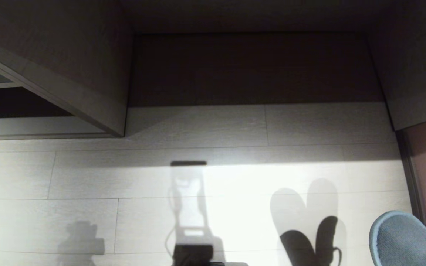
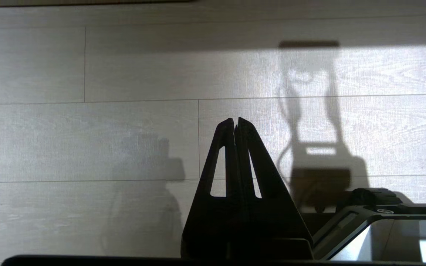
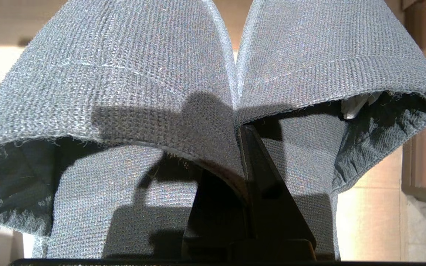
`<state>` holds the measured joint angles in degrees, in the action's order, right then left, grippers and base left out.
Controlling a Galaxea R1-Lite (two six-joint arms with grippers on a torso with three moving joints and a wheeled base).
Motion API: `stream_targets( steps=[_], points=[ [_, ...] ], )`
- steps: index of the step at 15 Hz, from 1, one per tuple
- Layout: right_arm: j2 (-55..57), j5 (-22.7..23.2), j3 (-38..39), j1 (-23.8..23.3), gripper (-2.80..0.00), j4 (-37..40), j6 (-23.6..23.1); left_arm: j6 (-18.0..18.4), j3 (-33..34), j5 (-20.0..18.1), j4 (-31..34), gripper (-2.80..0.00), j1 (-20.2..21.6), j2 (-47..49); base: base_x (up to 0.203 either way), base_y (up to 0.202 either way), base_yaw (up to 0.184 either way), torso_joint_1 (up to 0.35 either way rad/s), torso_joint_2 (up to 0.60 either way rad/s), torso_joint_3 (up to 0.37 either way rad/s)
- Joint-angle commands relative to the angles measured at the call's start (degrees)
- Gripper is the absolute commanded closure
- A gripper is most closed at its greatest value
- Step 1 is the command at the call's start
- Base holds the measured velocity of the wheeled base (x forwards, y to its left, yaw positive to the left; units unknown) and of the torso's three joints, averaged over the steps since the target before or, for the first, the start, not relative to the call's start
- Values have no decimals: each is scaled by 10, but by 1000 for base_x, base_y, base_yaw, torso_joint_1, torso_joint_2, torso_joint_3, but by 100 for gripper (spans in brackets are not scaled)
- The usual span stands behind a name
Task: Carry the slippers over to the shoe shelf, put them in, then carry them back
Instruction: Place the slippers into the shoe cabinet
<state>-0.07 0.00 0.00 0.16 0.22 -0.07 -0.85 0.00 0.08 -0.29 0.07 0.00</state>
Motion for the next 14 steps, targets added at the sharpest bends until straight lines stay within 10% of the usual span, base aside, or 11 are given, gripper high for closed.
stream_targets(
  steps=[1, 14],
  points=[
    [1, 0, 0, 0, 0, 0, 0, 1, 0, 0, -1, 0, 0, 1, 0, 0, 0, 2, 1, 200],
    [1, 0, 0, 0, 0, 0, 0, 0, 0, 0, -1, 0, 0, 1, 0, 0, 0, 3, 0, 202]
  ],
)
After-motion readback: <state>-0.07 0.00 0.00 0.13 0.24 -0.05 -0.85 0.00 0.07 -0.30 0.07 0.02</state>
